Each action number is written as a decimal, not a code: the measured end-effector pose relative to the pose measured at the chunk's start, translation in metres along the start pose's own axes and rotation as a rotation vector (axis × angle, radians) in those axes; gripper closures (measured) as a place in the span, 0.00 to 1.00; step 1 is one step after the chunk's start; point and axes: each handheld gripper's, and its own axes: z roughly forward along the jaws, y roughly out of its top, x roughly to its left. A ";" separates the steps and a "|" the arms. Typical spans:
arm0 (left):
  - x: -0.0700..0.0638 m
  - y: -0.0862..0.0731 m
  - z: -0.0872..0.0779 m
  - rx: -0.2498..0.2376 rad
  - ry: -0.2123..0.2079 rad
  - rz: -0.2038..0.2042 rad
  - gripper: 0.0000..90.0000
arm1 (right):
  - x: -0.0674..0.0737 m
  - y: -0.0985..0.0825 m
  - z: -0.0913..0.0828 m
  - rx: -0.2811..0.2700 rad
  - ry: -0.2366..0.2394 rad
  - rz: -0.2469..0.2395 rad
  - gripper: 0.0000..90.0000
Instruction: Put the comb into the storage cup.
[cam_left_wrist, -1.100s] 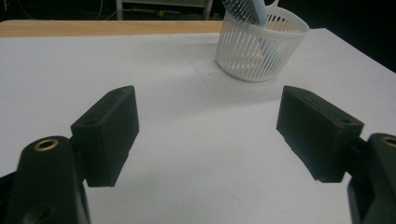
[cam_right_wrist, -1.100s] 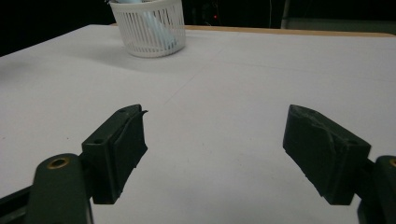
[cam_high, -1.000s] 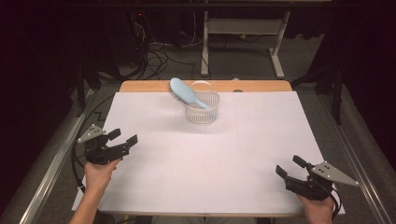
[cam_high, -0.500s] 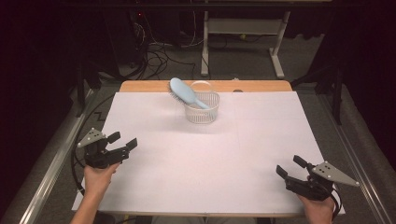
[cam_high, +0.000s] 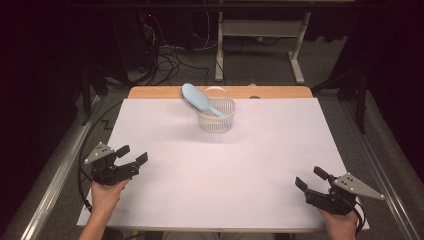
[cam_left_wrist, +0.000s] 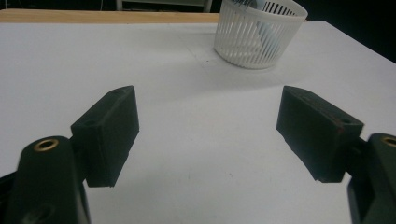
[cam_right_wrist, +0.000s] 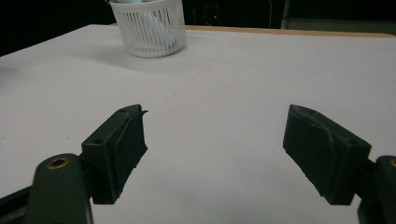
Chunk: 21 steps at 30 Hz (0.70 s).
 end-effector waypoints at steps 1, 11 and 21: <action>0.000 -0.001 0.000 0.000 -0.001 0.001 0.23 | 0.000 0.000 0.000 0.000 0.000 0.000 0.24; -0.002 -0.009 0.000 -0.011 0.011 0.007 0.23 | 0.000 0.000 0.000 0.001 0.001 0.002 0.24; -0.002 -0.014 0.001 -0.009 0.015 0.010 0.23 | 0.000 0.000 0.000 0.002 0.002 0.005 0.24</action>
